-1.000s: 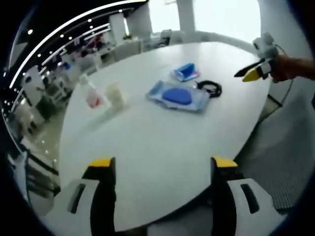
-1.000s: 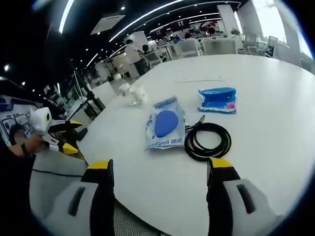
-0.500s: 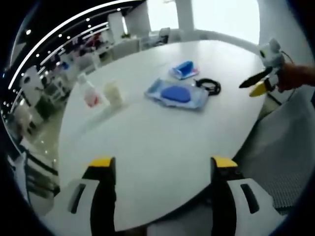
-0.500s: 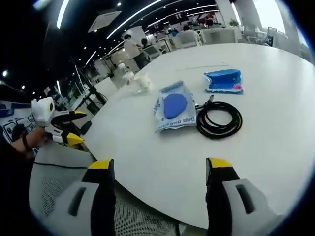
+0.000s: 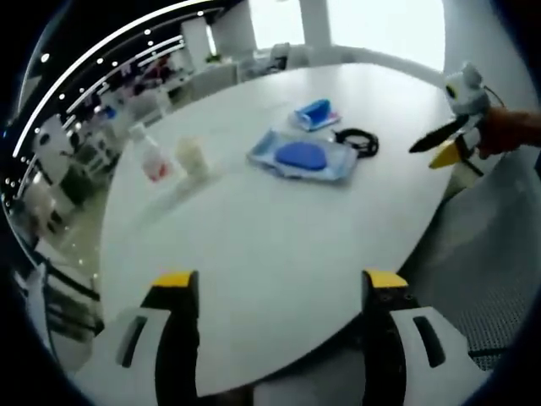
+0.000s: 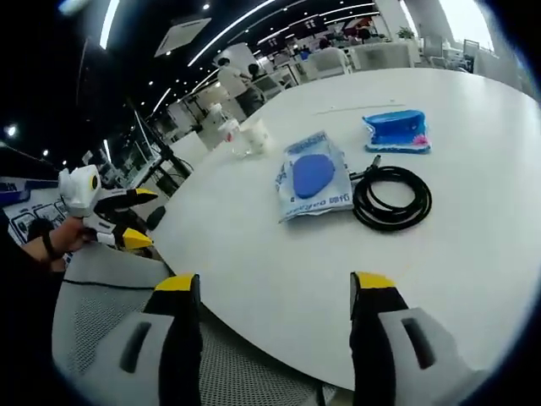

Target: Arrange the tabletop items into an orderly group along one side of the table until the central work area is clear of visible clutter.

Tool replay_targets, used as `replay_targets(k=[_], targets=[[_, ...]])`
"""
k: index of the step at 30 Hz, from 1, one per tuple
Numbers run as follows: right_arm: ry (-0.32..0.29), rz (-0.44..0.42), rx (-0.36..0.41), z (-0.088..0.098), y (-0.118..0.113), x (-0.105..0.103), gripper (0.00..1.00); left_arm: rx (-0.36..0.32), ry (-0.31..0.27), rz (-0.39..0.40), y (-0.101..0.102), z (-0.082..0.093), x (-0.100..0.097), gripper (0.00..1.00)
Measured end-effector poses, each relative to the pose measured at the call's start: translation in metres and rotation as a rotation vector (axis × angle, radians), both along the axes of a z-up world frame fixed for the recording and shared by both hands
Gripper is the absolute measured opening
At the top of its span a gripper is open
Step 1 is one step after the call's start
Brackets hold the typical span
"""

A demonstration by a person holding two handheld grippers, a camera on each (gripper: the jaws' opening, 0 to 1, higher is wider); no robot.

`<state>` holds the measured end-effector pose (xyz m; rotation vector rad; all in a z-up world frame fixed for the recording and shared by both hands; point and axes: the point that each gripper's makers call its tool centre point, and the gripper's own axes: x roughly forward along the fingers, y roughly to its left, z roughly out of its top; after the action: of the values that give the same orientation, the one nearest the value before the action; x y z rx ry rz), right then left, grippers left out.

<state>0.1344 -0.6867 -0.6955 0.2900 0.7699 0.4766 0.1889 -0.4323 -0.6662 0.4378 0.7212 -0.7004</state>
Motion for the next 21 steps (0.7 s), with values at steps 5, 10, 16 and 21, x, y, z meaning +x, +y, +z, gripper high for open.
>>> replay_targets(k=[5, 10, 16, 21], targets=[[-0.002, -0.001, 0.01, 0.001, 0.003, 0.004, 0.71, -0.025, 0.011, 0.012, 0.0, 0.002, 0.002, 0.76], [0.015, -0.018, 0.063, 0.002, 0.013, 0.009, 0.71, -0.083, 0.043, 0.029, -0.002, 0.005, 0.004, 0.76], [0.112, -0.117, 0.216, 0.001, 0.023, 0.018, 0.68, -0.093, 0.014, 0.006, -0.012, 0.015, 0.031, 0.76], [0.145, -0.242, 0.327, 0.006, 0.021, 0.035, 0.67, -0.138, -0.018, -0.048, -0.038, 0.041, 0.071, 0.76]])
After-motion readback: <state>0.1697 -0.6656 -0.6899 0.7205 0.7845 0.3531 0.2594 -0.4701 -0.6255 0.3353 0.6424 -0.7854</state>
